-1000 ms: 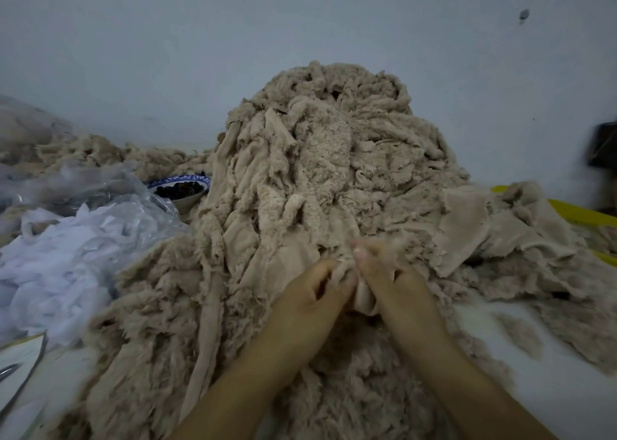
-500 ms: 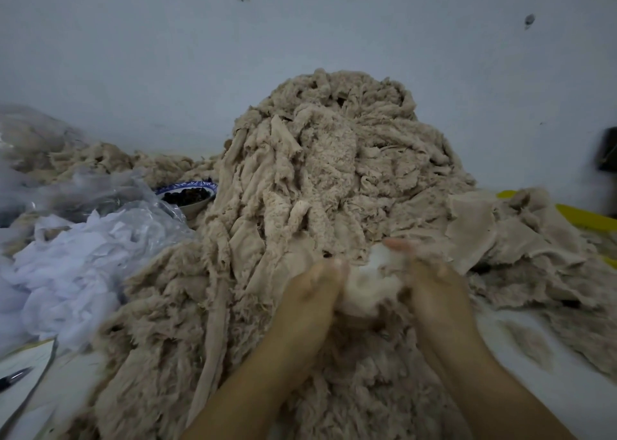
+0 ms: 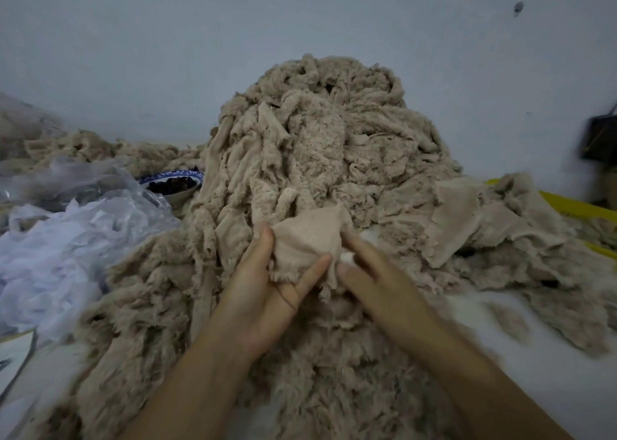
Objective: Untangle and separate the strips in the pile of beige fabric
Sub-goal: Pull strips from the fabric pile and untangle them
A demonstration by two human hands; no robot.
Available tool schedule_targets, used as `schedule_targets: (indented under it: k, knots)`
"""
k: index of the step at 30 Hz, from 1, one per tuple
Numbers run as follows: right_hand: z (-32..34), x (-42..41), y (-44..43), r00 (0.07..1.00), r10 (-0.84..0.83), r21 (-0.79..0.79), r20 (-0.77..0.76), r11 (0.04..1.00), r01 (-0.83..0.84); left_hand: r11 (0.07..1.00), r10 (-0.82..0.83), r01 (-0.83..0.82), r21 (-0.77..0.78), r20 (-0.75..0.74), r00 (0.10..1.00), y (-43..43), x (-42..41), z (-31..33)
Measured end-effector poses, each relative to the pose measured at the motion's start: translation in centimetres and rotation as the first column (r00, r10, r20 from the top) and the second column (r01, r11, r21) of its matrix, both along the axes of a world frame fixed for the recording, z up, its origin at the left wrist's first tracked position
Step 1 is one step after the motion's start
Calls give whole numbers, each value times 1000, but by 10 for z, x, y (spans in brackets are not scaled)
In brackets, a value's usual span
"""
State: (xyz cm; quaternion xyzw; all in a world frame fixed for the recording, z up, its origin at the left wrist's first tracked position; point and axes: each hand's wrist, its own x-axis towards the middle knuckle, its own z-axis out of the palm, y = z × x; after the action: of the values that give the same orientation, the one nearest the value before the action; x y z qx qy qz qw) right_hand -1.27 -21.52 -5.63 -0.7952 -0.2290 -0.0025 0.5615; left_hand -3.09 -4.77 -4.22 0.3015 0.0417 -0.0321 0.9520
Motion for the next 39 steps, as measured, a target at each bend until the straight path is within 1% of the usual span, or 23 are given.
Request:
schedule_targets:
  k: [1, 3, 5, 6, 8, 10, 13, 15, 17, 18, 19, 20, 21, 22, 24, 26, 27, 28, 30, 32, 34, 36, 39]
  knots:
    - [-4, -2, 3, 997, 69, -52, 23, 996, -68, 1000, -25, 25, -7, 0, 1000, 0, 0, 0]
    - [-12, -1, 6, 995, 75, -205, 64, 977, -60, 997, -34, 34, -62, 1, 999, 3, -1, 2]
    - [-14, 7, 2, 988, -62, -331, 139, 938, 105, 986, 44, -41, -161, 15, 999, 11, 1, 4]
    - [-13, 10, -3, 968, -164, -344, 189, 912, 221, 977, 99, -93, -193, 23, 995, 15, 2, 6]
    - [-6, 17, -17, 892, -366, -280, 267, 856, 435, 960, 193, -183, -210, 26, 981, 20, 3, 8]
    - [-1, 22, -31, 802, -516, -147, 301, 806, 573, 939, 264, -257, -229, 0, 964, 24, 5, 9]
    - [1, 22, -44, 749, -636, 101, 184, 770, 629, 893, 350, -359, -271, -84, 933, 32, 10, 9]
    - [1, 20, -43, 771, -623, 155, 133, 782, 604, 895, 366, -373, -245, -77, 928, 32, 11, 7]
    - [0, 19, -39, 816, -574, 168, 65, 813, 558, 938, 330, -324, -120, 25, 944, 26, 9, 4]
    - [-1, 19, -37, 834, -551, 188, 25, 822, 538, 961, 273, -277, 20, 109, 956, 22, 6, 2]
    - [-1, 19, -34, 845, -535, 209, -12, 825, 525, 946, 196, -238, 222, 196, 961, 18, 3, 1]
    - [-1, 18, -33, 849, -525, 228, -49, 822, 522, 870, 119, -226, 439, 258, 959, 15, 1, -1]
    - [-1, 18, -32, 850, -520, 248, -87, 815, 524, 750, 78, -238, 617, 274, 958, 13, 0, -5]
    - [-1, 19, -33, 846, -521, 271, -114, 803, 531, 629, 99, -263, 732, 261, 960, 12, 0, -8]
    - [-2, 22, -35, 838, -528, 334, -140, 771, 542, 442, 209, -348, 826, 283, 936, 15, 1, -15]
    - [-2, 23, -37, 844, -508, 410, -173, 742, 530, 387, 278, -414, 824, 324, 904, 17, 5, -18]
    - [-2, 23, -37, 854, -492, 417, -172, 749, 515, 437, 332, -430, 790, 303, 893, 17, 8, -18]
    - [-2, 23, -36, 862, -480, 397, -164, 768, 503, 537, 385, -422, 730, 234, 893, 17, 9, -16]
    - [-5, 23, -34, 874, -462, 330, -151, 810, 485, 734, 406, -331, 593, 7, 914, 18, 9, -9]
    - [-8, 23, -32, 887, -441, 296, -134, 836, 461, 870, 259, -168, 464, -140, 956, 20, 7, -5]
    - [-9, 24, -31, 896, -420, 331, -143, 833, 444, 889, 64, -12, 458, -99, 993, 17, 2, -5]
    - [-7, 26, -30, 891, -410, 402, -195, 795, 454, 790, -94, 90, 606, -25, 995, 14, -2, -8]
    - [-7, 29, -31, 884, -389, 478, -260, 743, 468, 610, -315, 211, 764, -11, 949, 11, -7, -11]
